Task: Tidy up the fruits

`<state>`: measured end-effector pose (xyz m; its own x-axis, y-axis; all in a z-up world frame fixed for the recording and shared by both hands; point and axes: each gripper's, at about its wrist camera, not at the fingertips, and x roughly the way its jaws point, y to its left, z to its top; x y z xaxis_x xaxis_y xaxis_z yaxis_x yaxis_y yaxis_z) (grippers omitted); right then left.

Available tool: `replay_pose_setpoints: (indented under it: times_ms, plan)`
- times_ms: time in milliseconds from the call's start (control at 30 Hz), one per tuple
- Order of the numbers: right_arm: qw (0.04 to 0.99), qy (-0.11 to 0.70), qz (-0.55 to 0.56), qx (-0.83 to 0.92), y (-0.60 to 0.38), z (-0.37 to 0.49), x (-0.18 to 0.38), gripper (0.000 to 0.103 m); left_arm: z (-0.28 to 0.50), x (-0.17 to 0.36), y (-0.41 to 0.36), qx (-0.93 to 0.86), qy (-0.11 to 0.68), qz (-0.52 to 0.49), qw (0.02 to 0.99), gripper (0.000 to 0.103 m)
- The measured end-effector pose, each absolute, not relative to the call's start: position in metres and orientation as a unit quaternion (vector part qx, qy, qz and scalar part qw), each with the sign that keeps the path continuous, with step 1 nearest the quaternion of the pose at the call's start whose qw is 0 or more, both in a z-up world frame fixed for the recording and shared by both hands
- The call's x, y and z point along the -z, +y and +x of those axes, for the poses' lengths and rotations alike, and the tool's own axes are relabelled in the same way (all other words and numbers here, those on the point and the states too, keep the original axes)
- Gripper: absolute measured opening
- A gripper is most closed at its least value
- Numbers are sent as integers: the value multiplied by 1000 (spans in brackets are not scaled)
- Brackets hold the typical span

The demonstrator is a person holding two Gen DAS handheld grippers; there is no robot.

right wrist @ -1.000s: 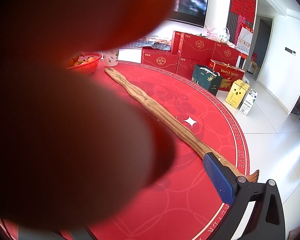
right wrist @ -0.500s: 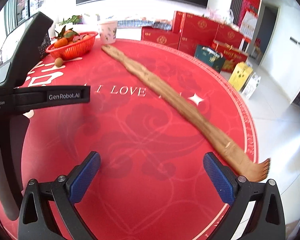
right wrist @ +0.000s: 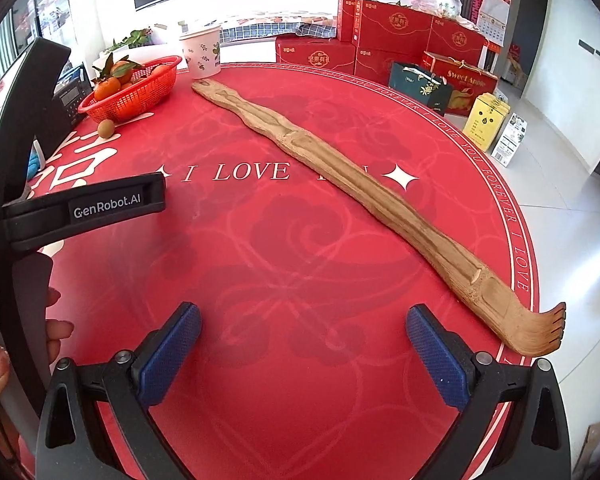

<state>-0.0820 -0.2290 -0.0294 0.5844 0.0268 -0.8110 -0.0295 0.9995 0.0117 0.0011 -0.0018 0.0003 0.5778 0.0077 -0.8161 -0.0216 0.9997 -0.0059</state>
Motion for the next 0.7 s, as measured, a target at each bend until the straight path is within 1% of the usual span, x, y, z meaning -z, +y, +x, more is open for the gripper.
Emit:
replay_pose_setpoints:
  times_ms: [267,700]
  plan:
    - [890,456,9,4,-210,-93,21,103,22,2,-40,-43,459,-22,887,103]
    - [887,461,18,21,-181,-111,20,103,22,0,-39,-45,458,-26,887,103]
